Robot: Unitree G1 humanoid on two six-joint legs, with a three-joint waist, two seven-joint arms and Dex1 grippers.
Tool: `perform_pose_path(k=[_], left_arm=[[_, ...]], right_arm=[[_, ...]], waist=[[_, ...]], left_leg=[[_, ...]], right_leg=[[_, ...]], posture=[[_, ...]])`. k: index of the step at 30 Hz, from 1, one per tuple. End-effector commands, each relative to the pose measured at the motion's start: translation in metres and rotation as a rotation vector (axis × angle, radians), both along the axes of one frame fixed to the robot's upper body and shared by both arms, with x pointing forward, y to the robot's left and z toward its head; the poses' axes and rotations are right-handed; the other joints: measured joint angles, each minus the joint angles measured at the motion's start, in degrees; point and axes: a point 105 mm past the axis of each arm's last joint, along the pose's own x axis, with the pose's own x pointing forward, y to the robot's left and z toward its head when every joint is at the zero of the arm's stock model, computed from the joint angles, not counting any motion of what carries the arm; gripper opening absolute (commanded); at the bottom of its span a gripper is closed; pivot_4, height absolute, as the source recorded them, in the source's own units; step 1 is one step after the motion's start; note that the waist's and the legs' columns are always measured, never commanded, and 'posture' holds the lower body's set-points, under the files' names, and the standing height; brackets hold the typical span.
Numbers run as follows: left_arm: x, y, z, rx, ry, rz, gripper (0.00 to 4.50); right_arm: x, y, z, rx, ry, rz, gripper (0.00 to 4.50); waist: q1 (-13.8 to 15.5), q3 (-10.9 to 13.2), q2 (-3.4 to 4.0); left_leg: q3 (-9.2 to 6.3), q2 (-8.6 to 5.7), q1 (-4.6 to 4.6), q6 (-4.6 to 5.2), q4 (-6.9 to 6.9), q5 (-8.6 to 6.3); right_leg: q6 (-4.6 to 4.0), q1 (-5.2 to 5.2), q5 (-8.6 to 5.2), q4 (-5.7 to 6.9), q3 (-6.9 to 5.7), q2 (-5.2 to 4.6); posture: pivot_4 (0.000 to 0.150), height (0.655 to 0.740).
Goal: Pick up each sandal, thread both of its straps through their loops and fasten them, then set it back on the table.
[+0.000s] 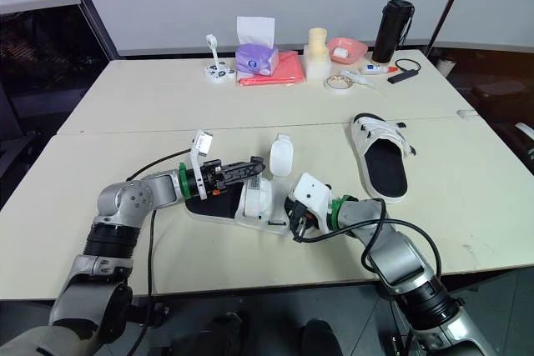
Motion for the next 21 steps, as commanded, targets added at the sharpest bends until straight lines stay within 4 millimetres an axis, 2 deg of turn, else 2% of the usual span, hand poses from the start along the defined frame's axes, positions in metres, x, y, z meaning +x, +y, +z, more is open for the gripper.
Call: perform_pose_path(k=[1, 2, 4, 7, 15, 17, 21], left_arm=[[0.001, -0.001, 0.010, -0.018, -0.049, -0.011, 3.14], [0.001, 0.000, 0.010, -0.019, -0.050, -0.011, 2.56], [0.001, 0.000, 0.010, -0.020, -0.052, -0.013, 1.78], [0.001, 0.000, 0.012, -0.030, -0.064, -0.017, 0.13], [-0.015, 0.002, 0.043, -0.182, -0.126, -0.146, 0.05], [-0.029, 0.003, 0.064, -0.277, -0.144, -0.235, 0.05], [-0.045, 0.004, 0.081, -0.338, -0.176, -0.329, 0.05]], right_arm=[[-0.001, -0.007, -0.016, -0.036, 0.047, -0.036, 0.00], [-0.001, -0.008, -0.016, -0.036, 0.048, -0.036, 0.00], [-0.001, -0.008, -0.016, -0.038, 0.048, -0.036, 0.00], [-0.001, -0.008, -0.016, -0.038, 0.047, -0.036, 0.00], [-0.001, -0.008, -0.016, -0.041, 0.044, -0.034, 0.00], [0.000, -0.009, -0.016, -0.042, 0.044, -0.035, 0.00], [0.000, -0.009, -0.016, -0.042, 0.043, -0.035, 0.00]], waist=[[0.0, 0.0, 0.00], [0.0, 0.0, 0.00], [0.0, 0.0, 0.00], [0.0, 0.0, 0.00], [0.0, 0.0, 0.00], [-0.1, 0.0, 0.00], [0.0, 0.0, 0.01]], left_leg=[[0.00, 0.00, 0.00, 0.00, 0.00, 0.00], [0.00, 0.00, 0.00, 0.00, 0.00, 0.00], [-0.01, 0.00, 0.00, 0.00, 0.00, 0.00], [-0.03, 0.00, 0.00, 0.00, 0.00, 0.00], [-0.05, 0.00, 0.00, 0.00, 0.00, 0.00], [-0.06, 0.01, 0.00, 0.00, 0.00, 0.00], [-0.11, 0.01, -0.01, 0.00, 0.00, 0.00]], right_leg=[[0.00, 0.00, 0.00, 0.00, 0.00, 0.00], [0.00, 0.00, 0.00, 0.00, 0.00, 0.00], [0.00, 0.00, 0.00, 0.00, 0.00, 0.00], [0.00, 0.00, 0.00, 0.00, 0.00, 0.00], [0.00, 0.00, 0.00, 0.00, 0.00, 0.00], [0.00, -0.01, 0.00, 0.00, 0.00, 0.00], [0.00, -0.02, 0.00, 0.00, 0.00, 0.00]], posture=[[0.150, 0.7400], [0.150, 0.7400], [0.150, 0.7400], [0.150, 0.7400], [0.150, 0.7400], [0.150, 0.7400], [0.150, 0.7400]])
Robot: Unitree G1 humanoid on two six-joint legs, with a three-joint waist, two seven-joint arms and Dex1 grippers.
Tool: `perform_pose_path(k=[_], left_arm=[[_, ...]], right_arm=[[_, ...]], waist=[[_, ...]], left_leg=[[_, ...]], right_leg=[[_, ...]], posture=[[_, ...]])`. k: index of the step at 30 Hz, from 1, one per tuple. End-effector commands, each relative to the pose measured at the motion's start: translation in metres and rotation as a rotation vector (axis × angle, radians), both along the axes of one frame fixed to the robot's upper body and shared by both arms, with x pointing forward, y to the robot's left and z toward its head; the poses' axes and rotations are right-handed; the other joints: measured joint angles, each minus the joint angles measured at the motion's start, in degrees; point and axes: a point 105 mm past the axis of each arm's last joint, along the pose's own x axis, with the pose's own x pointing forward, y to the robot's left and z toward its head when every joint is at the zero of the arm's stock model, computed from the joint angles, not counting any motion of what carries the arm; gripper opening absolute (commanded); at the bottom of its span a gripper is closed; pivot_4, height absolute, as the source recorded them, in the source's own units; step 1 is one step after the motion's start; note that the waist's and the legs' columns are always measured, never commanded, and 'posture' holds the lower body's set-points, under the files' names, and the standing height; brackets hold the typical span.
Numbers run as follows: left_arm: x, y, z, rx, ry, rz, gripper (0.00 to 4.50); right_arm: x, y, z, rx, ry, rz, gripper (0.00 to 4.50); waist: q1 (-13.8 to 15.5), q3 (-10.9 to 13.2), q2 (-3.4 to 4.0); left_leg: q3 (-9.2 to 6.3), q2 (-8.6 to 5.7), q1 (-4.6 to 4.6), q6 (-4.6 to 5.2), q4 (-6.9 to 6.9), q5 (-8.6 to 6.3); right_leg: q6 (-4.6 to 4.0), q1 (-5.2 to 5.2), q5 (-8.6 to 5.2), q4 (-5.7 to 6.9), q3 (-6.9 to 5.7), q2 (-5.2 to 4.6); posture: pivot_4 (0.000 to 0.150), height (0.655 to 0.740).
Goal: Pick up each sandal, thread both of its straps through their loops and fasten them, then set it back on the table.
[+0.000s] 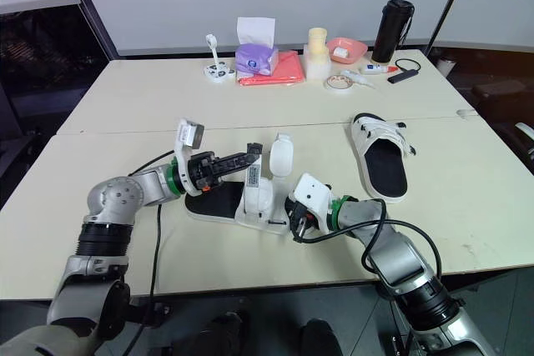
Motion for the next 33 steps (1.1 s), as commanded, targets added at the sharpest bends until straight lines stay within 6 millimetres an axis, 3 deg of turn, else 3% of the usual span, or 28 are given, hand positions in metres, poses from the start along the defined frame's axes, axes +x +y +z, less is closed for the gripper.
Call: perform_pose_path(k=[1, 9, 21, 33], left_arm=[[-0.016, 0.001, 0.036, -0.099, -0.119, -0.089, 0.05], [-0.024, -0.003, 0.046, -0.118, -0.156, -0.136, 0.05], [0.012, -0.021, 0.000, 0.029, -0.092, 0.001, 0.05], [0.042, -0.017, -0.036, 0.079, -0.023, 0.122, 0.05]], right_arm=[[-0.001, -0.009, -0.016, -0.043, 0.051, -0.036, 0.00], [-0.003, -0.009, -0.018, -0.053, 0.053, -0.033, 0.00], [-0.008, -0.007, -0.020, -0.063, 0.061, -0.015, 0.00], [-0.014, -0.009, -0.023, -0.072, 0.071, -0.024, 0.00]], waist=[[0.0, 0.0, 0.00], [0.1, 0.0, -0.02], [0.3, 0.0, -0.02], [0.3, 0.0, -0.02]], left_leg=[[0.00, 0.00, 0.00, 0.00, 0.00, 0.00], [0.01, -0.01, -0.02, 0.00, -0.01, 0.00], [0.04, -0.02, -0.03, 0.00, -0.01, 0.00], [0.04, -0.05, -0.03, 0.00, -0.04, -0.01]], right_leg=[[0.00, 0.00, 0.00, 0.00, 0.00, 0.00], [0.00, -0.01, 0.00, -0.03, 0.00, -0.01], [-0.01, 0.01, -0.01, -0.06, 0.00, -0.01], [0.01, 0.02, -0.01, -0.06, -0.02, -0.02]], posture=[[0.150, 0.7400], [0.150, 0.7400], [0.150, 0.7400], [0.150, 0.7400]])
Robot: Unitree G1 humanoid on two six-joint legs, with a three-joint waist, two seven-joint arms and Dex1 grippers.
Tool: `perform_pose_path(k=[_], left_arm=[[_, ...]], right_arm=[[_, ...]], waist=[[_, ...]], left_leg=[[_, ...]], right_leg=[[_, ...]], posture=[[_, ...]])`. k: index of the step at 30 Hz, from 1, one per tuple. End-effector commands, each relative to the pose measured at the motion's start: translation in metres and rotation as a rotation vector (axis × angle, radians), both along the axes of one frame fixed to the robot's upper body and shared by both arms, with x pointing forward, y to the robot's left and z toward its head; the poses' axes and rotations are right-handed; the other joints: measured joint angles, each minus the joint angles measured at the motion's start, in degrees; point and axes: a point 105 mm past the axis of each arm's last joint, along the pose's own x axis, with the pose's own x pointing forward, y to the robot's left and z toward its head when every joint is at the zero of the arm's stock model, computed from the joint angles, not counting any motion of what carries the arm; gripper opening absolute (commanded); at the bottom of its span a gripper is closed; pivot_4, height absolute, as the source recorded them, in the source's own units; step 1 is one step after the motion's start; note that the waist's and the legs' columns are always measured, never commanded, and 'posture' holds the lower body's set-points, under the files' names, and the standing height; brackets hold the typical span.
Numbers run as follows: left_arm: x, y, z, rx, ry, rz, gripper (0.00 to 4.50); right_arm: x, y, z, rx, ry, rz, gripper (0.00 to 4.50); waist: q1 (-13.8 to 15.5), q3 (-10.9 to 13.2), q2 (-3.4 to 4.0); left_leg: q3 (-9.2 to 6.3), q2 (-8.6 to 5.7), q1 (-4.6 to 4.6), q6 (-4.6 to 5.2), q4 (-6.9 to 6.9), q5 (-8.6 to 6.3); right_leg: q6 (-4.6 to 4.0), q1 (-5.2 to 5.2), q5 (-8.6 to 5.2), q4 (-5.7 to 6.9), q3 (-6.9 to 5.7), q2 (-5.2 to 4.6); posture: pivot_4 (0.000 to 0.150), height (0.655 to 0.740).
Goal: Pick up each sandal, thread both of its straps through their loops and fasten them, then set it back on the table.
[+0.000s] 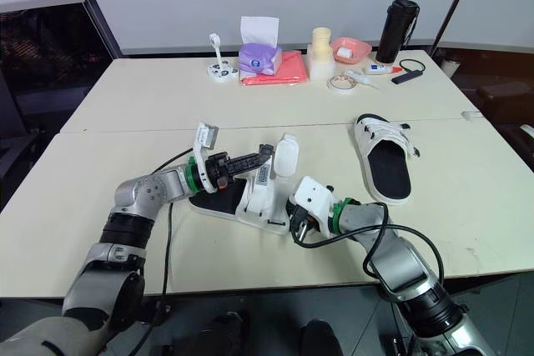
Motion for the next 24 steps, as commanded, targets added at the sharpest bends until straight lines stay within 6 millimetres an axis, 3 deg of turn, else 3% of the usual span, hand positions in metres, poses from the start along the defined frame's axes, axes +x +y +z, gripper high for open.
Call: perform_pose_path(k=[1, 9, 17, 20, 24], left_arm=[[0.008, 0.000, -0.002, 0.013, -0.021, 0.021, 0.05], [0.017, -0.003, -0.038, 0.090, 0.028, 0.046, 0.05], [0.019, 0.004, -0.058, 0.193, 0.058, 0.080, 0.05], [0.020, 0.010, -0.058, 0.189, 0.079, 0.105, 0.99], [0.018, 0.014, -0.055, 0.193, 0.080, 0.131, 2.97]], right_arm=[[-0.007, -0.008, -0.021, -0.050, 0.087, -0.020, 0.00], [-0.008, -0.008, -0.021, -0.054, 0.089, -0.020, 0.00], [-0.008, -0.009, -0.022, -0.058, 0.087, -0.023, 0.00], [-0.007, -0.008, -0.022, -0.057, 0.086, -0.022, 0.00], [-0.007, -0.007, -0.024, -0.061, 0.086, -0.016, 0.00]], waist=[[0.0, 0.0, 0.00], [0.0, 0.0, -0.01], [0.2, 0.0, -0.04], [0.1, 0.0, -0.04], [0.0, -0.1, -0.03]], left_leg=[[0.00, 0.00, 0.00, 0.00, 0.00, 0.00], [0.02, -0.02, 0.01, 0.00, 0.01, 0.00], [-0.02, -0.03, 0.02, 0.00, 0.04, 0.00], [-0.03, -0.02, 0.03, 0.00, 0.04, 0.00], [-0.03, -0.02, 0.05, 0.00, 0.03, 0.00]], right_leg=[[0.00, 0.00, 0.00, 0.00, 0.00, 0.00], [0.01, 0.05, 0.00, 0.00, -0.09, 0.00], [0.02, 0.11, 0.00, 0.00, -0.16, 0.00], [0.02, 0.11, 0.00, 0.01, -0.16, 0.00], [0.02, 0.13, 0.00, 0.01, -0.16, 0.00]], posture=[[0.150, 0.7400], [0.150, 0.7400], [0.150, 0.7400], [0.150, 0.7400], [0.150, 0.7400]])
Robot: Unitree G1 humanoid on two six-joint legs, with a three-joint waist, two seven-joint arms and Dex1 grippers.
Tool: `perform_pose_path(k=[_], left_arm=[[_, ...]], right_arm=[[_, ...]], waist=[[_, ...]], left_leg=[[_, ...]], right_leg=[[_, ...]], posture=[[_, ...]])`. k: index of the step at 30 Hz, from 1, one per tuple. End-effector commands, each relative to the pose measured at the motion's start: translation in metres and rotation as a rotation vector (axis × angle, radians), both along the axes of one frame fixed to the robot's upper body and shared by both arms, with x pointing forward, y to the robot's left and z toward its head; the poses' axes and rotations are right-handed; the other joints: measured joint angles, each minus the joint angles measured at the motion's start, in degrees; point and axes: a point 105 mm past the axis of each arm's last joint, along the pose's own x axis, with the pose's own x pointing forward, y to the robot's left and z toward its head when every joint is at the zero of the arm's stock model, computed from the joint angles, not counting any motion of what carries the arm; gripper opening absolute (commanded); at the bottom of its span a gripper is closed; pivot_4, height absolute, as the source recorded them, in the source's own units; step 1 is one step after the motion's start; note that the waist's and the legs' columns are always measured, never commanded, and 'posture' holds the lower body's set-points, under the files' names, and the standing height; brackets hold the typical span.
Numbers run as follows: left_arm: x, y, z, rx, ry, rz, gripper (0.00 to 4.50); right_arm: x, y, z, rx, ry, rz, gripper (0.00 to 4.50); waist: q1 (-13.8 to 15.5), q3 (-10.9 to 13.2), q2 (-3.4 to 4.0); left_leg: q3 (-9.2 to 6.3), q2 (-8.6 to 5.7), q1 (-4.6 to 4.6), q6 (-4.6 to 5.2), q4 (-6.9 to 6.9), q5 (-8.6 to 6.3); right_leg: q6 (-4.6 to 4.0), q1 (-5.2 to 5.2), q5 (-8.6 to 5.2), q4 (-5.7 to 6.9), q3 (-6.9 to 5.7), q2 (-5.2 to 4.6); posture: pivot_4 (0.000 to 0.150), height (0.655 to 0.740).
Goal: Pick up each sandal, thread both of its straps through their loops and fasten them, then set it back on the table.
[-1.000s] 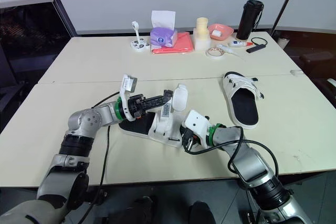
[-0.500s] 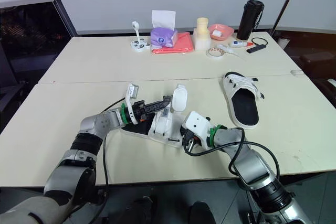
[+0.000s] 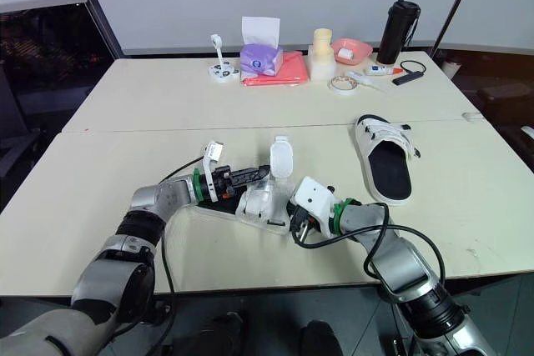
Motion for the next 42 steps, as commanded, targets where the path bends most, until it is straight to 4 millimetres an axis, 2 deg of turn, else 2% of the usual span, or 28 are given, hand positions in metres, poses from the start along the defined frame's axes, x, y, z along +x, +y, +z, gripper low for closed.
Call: perform_pose_path(k=[1, 3, 4, 9, 15, 20, 23, 26, 31, 37, 42], left_arm=[[0.000, 0.011, -0.010, 0.040, 0.034, 0.072, 3.45], [0.000, 0.013, -0.009, 0.042, 0.037, 0.089, 4.39], [-0.002, 0.013, -0.013, 0.077, 0.024, 0.090, 4.46], [0.006, 0.017, -0.026, 0.212, 0.014, 0.168, 4.46], [0.028, 0.029, -0.035, 0.306, 0.016, 0.325, 4.46], [0.035, 0.025, -0.035, 0.333, 0.019, 0.346, 4.46], [0.036, 0.021, -0.022, 0.275, -0.006, 0.329, 4.46], [0.029, 0.017, -0.001, 0.158, -0.045, 0.262, 4.46], [0.002, 0.019, 0.021, -0.004, 0.005, 0.103, 4.46], [-0.031, 0.039, 0.035, -0.053, 0.037, 0.000, 4.46], [-0.034, 0.050, 0.052, 0.015, -0.066, 0.000, 4.46]], right_arm=[[-0.006, -0.005, -0.023, -0.049, 0.084, -0.011, 0.00], [-0.006, -0.005, -0.024, -0.048, 0.083, -0.011, 0.00], [-0.006, -0.004, -0.024, -0.048, 0.083, -0.010, 0.00], [-0.006, -0.003, -0.024, -0.047, 0.081, -0.006, 0.00], [-0.005, -0.002, -0.025, -0.046, 0.080, -0.003, 0.00], [-0.005, 0.000, -0.025, -0.048, 0.079, -0.001, 0.00], [-0.005, 0.000, -0.026, -0.050, 0.078, -0.002, 0.00], [-0.005, 0.000, -0.026, -0.050, 0.077, -0.003, 0.00], [-0.004, 0.000, -0.026, -0.047, 0.075, -0.004, 0.00], [0.001, 0.001, -0.020, -0.025, 0.063, -0.015, 0.00], [0.003, 0.000, -0.019, -0.026, 0.061, -0.011, 0.00]], waist=[[0.0, -0.1, 0.01], [0.1, -0.1, 0.00], [0.0, -0.1, 0.00], [-0.2, -0.2, -0.01], [-0.1, -0.5, -0.06], [-0.2, -0.6, 0.09], [-0.2, -0.7, 0.13], [-0.3, -0.7, 0.13], [-0.7, -0.6, 0.08], [-0.4, -0.5, -0.03], [-0.3, -0.4, -0.09]], left_leg=[[0.00, 0.00, 0.04, 0.00, 0.00, 0.00], [-0.02, 0.01, 0.21, 0.00, 0.00, 0.00], [-0.02, 0.02, 0.34, -0.02, 0.00, -0.01], [-0.01, 0.08, 0.56, -0.18, -0.01, -0.11], [0.01, 0.09, 0.89, -0.19, -0.02, -0.12], [0.02, 0.14, 0.99, -0.21, -0.02, -0.13], [0.00, 0.14, 0.99, -0.21, -0.02, -0.13], [0.00, 0.15, 0.96, -0.21, -0.02, -0.13], [0.01, 0.18, 0.65, -0.11, -0.21, -0.07], [-0.03, 0.16, 0.37, -0.15, -0.29, -0.10], [-0.06, 0.18, 0.37, -0.30, -0.25, -0.19]], right_leg=[[0.00, 0.04, 0.00, 0.00, 0.00, 0.00], [0.00, 0.07, 0.00, 0.01, -0.02, 0.00], [-0.01, 0.11, -0.01, 0.00, -0.03, 0.00], [-0.07, 0.29, -0.04, 0.00, 0.01, 0.01], [-0.07, 0.57, -0.17, -0.01, 0.00, 0.02], [-0.10, 0.69, -0.24, -0.02, -0.02, 0.02], [-0.10, 0.69, -0.24, -0.03, -0.02, 0.01], [-0.09, 0.65, -0.24, -0.03, 0.00, 0.01], [-0.08, 0.15, -0.02, -0.02, 0.12, 0.02], [-0.08, 0.02, -0.01, 0.00, 0.12, 0.04], [-0.28, -0.01, -0.12, -0.02, 0.12, 0.05]], posture=[[0.150, 0.7400], [0.150, 0.7400], [0.150, 0.7400], [0.150, 0.7400], [0.150, 0.7400], [0.150, 0.7400], [0.150, 0.7400], [0.150, 0.7400], [0.150, 0.7400], [0.150, 0.7400], [0.150, 0.7400]])
